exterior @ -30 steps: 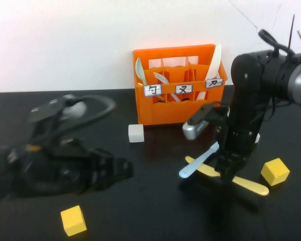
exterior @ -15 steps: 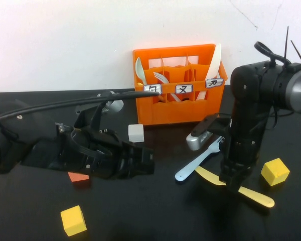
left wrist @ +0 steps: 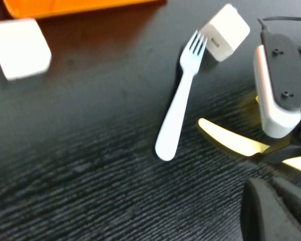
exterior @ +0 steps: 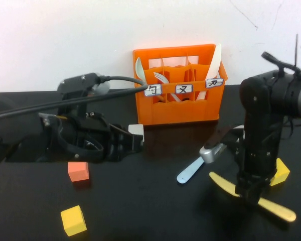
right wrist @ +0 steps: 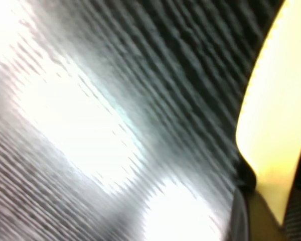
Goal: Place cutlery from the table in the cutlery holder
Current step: Pick up the knife, then place the knife on the box
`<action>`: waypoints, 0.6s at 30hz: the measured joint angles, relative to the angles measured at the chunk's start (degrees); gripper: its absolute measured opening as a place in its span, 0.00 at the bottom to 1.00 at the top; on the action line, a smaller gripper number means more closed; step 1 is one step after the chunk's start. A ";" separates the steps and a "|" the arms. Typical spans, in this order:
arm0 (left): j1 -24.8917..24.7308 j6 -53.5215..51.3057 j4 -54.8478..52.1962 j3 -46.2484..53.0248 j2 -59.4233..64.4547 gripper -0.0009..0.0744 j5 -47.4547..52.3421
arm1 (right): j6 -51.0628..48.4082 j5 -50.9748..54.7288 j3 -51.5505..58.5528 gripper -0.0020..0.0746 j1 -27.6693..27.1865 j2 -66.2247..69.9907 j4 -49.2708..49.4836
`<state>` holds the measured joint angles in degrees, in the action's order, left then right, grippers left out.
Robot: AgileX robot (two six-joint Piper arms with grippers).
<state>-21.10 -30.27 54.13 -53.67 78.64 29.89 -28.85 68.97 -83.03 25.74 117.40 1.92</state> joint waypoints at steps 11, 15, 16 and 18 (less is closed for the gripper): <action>0.00 0.02 -6.88 0.00 -10.88 0.01 -0.40 | 0.85 0.13 0.00 0.18 0.00 -11.95 -1.92; 0.00 2.82 -13.31 0.00 -16.56 0.01 -0.27 | 1.49 -2.49 0.04 0.18 0.00 -16.29 -1.92; 0.00 4.70 -15.97 0.00 -18.08 0.01 -0.04 | 1.76 -4.29 0.14 0.18 0.00 -17.27 -1.92; 0.00 9.26 -22.25 0.00 -20.75 0.01 0.69 | 2.00 -7.98 0.13 0.18 0.00 -18.81 -1.92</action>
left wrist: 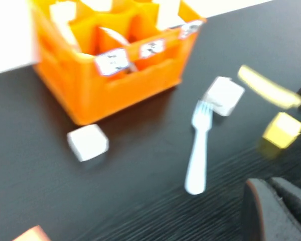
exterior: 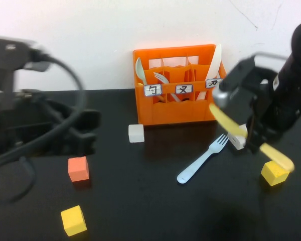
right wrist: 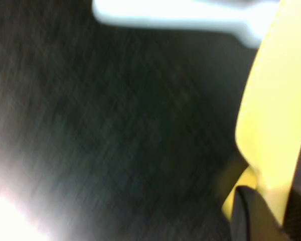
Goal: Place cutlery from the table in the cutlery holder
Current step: Place the knife on the box
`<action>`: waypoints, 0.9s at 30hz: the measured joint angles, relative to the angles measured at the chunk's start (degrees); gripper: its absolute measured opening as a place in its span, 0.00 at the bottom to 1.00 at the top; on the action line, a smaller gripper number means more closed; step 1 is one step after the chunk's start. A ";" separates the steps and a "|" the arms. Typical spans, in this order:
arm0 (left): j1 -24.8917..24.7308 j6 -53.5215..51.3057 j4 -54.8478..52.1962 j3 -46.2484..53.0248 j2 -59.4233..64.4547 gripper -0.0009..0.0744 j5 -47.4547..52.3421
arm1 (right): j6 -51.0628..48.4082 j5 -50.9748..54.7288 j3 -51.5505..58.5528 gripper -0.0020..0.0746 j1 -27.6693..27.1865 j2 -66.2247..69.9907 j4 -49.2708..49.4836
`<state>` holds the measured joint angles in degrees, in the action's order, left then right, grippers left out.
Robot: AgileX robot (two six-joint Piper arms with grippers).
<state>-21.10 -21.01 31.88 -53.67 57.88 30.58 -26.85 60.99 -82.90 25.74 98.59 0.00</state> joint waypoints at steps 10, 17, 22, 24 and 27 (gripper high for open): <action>0.00 25.24 -27.23 7.30 -14.88 0.01 4.47 | 0.82 -21.92 0.46 0.18 0.00 -1.06 3.36; 0.00 34.63 -33.82 20.59 -25.98 0.01 4.89 | 0.82 -41.49 0.51 0.18 0.00 -1.06 5.14; 0.00 39.63 -35.17 27.09 -30.27 0.01 4.89 | 1.49 -52.06 0.60 0.18 0.00 -0.96 5.94; 0.00 40.80 -35.17 28.26 -30.81 0.01 4.89 | 1.49 -55.53 0.60 0.18 0.00 -0.58 6.10; 0.00 41.80 -35.17 28.83 -30.90 0.01 4.41 | 1.62 -60.99 0.60 0.18 0.00 0.69 6.89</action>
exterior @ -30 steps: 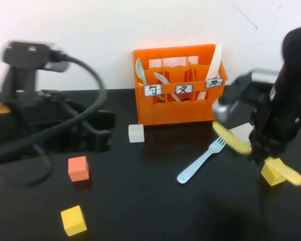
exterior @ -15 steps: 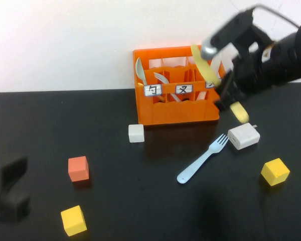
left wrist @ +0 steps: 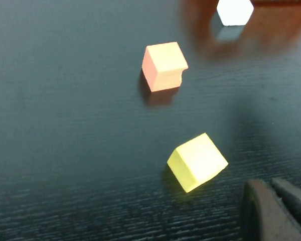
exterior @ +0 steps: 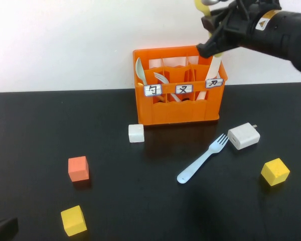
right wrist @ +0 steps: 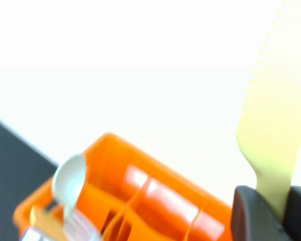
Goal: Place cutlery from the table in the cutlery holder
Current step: Place the knife on the box
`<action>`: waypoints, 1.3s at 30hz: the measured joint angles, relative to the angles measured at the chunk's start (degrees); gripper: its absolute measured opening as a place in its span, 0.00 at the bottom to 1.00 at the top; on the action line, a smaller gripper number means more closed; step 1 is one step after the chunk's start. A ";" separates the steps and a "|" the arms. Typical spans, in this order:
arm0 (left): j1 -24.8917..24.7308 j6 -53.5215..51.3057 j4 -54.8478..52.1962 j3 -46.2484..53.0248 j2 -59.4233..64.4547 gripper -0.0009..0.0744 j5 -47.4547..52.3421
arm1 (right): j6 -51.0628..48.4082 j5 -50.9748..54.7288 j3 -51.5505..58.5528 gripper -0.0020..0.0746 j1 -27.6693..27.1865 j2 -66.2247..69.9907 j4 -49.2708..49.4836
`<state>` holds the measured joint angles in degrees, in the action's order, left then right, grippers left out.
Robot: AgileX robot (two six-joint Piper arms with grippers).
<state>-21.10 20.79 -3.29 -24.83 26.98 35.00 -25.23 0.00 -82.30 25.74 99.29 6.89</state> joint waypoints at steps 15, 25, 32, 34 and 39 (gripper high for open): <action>0.00 1.72 0.00 0.12 0.00 0.01 -2.97 | 1.07 -11.56 0.00 0.18 0.00 9.62 4.89; 0.00 1.72 0.00 0.12 0.00 0.01 -3.09 | 1.53 -15.67 0.00 0.18 0.00 13.89 5.37; 0.00 1.86 0.00 0.12 0.00 0.01 -3.30 | 1.53 -15.27 0.00 0.22 0.00 15.57 5.37; 0.00 1.86 0.00 0.12 0.00 0.01 -3.30 | 1.53 -14.89 0.00 0.29 0.00 15.66 5.37; 0.00 1.86 0.60 0.12 0.00 0.01 -3.30 | 1.53 -14.63 0.00 0.39 0.00 15.66 5.37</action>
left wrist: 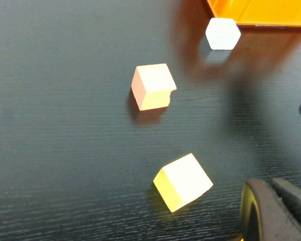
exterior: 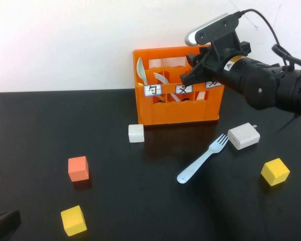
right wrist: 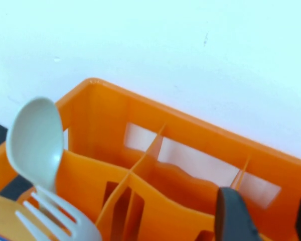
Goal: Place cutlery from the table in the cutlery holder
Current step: Place the knife on the box
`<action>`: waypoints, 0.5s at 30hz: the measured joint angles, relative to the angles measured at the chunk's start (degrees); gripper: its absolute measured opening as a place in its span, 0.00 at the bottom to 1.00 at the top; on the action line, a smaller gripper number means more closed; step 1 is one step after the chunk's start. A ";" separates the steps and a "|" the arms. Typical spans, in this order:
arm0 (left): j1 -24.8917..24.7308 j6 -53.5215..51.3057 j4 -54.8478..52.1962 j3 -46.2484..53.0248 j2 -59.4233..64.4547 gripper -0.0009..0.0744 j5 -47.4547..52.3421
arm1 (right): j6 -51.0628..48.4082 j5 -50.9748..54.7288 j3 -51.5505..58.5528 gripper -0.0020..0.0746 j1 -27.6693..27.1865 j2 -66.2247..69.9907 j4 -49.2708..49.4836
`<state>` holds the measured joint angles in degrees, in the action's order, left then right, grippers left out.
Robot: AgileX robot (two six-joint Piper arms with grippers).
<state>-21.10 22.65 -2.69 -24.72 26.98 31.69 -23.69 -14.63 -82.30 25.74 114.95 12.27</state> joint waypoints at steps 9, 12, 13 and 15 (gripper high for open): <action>0.00 0.00 0.24 0.00 0.00 0.01 -0.01 | 0.00 7.76 0.00 0.35 0.35 -2.71 0.02; 0.00 0.00 0.52 0.00 0.00 0.01 -0.01 | 0.00 15.74 0.00 0.20 1.33 -6.58 0.02; 0.00 0.00 0.78 0.00 0.00 0.01 -0.01 | 0.00 19.14 0.00 0.14 1.74 -8.07 0.02; 0.00 0.10 1.20 0.00 0.00 0.01 -0.01 | -0.14 25.96 0.00 0.07 2.36 -10.65 0.02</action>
<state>-21.10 22.75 -1.49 -24.72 26.98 31.68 -23.84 11.33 -82.30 28.10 104.30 12.29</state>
